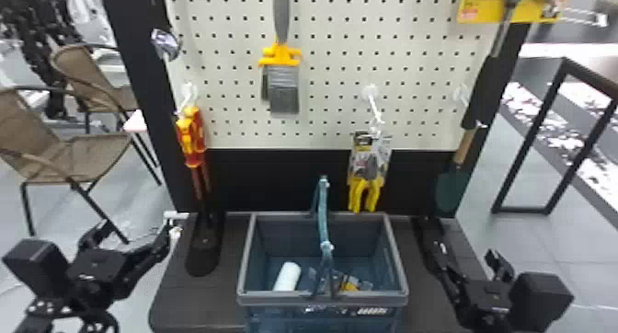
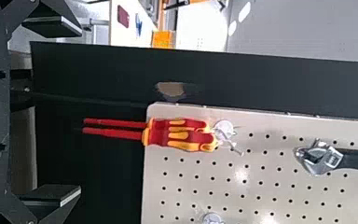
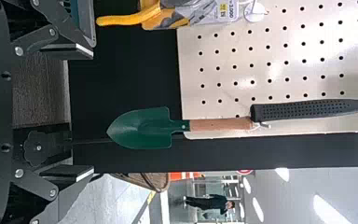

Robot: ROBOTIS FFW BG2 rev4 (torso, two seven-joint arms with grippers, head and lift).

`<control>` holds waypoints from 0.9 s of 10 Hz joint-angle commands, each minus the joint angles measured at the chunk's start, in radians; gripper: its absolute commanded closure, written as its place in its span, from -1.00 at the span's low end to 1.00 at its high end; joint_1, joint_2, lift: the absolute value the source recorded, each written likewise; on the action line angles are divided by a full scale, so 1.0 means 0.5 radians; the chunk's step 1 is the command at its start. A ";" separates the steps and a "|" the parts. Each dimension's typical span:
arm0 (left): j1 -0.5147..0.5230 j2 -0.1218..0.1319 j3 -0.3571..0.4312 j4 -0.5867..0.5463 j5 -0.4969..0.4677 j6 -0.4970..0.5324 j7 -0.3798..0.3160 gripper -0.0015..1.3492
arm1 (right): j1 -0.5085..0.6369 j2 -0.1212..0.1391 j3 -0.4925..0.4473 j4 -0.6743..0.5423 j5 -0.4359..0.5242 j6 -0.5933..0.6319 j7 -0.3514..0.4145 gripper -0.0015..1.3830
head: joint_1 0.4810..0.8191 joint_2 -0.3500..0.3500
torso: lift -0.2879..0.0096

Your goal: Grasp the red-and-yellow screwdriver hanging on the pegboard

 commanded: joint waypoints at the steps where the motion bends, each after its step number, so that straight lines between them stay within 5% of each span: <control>1: -0.072 0.006 0.096 0.021 0.004 0.045 -0.081 -0.82 | 0.000 0.000 0.000 -0.003 0.000 0.000 0.001 -0.42 | -0.60 0.00 | 0.26; 3: -0.207 0.031 0.197 0.064 -0.005 0.100 -0.249 -0.82 | 0.003 0.000 0.000 -0.009 0.000 0.000 0.010 -0.42 | -0.60 0.00 | 0.26; 6: -0.415 0.153 0.197 0.168 0.069 0.205 -0.446 -0.83 | 0.012 0.000 0.003 -0.024 -0.006 0.003 0.013 -0.42 | -0.60 0.00 | 0.26; 9: -0.584 0.221 0.249 0.236 0.072 0.419 -0.633 -0.83 | 0.015 0.003 0.003 -0.031 -0.006 0.000 0.038 -0.42 | -0.60 0.00 | 0.26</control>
